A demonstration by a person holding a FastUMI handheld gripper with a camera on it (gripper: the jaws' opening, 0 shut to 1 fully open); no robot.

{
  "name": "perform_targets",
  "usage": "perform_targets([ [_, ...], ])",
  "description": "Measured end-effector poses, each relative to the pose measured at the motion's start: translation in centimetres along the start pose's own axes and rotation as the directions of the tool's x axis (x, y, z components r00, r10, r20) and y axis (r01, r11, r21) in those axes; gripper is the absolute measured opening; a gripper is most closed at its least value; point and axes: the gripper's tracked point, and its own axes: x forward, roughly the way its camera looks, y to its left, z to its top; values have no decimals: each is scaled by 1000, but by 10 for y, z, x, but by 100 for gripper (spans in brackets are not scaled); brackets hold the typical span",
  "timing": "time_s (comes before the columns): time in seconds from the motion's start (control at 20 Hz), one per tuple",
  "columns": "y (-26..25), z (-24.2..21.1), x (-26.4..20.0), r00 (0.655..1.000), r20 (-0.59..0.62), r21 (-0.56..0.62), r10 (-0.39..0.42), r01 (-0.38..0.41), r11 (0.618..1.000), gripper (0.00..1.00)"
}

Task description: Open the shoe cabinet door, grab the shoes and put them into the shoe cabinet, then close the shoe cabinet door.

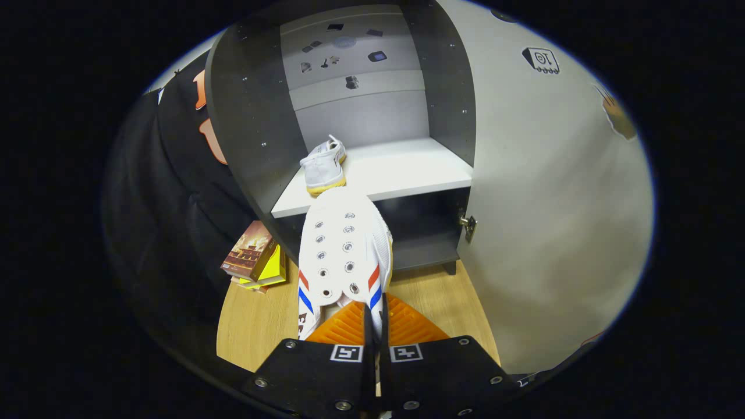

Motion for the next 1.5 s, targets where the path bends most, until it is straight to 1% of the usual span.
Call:
perform_targets([
  [0.15,-8,24,-8,1000,24,13,4,-5,1000,3],
  [0.3,-12,43,-5,998,54,5,-21,21,1000,3],
  [0.45,-19,72,-9,995,91,12,-44,43,999,3],
  [0.7,-22,124,8,988,136,5,-76,76,997,3],
  [0.8,-27,141,18,986,141,-9,-93,96,995,3],
  [1.0,-28,162,44,991,107,-14,-82,84,996,2],
  [1.25,-30,194,76,991,97,-14,-88,90,996,2],
  [1.5,-31,206,115,994,51,-12,-97,98,995,3],
])
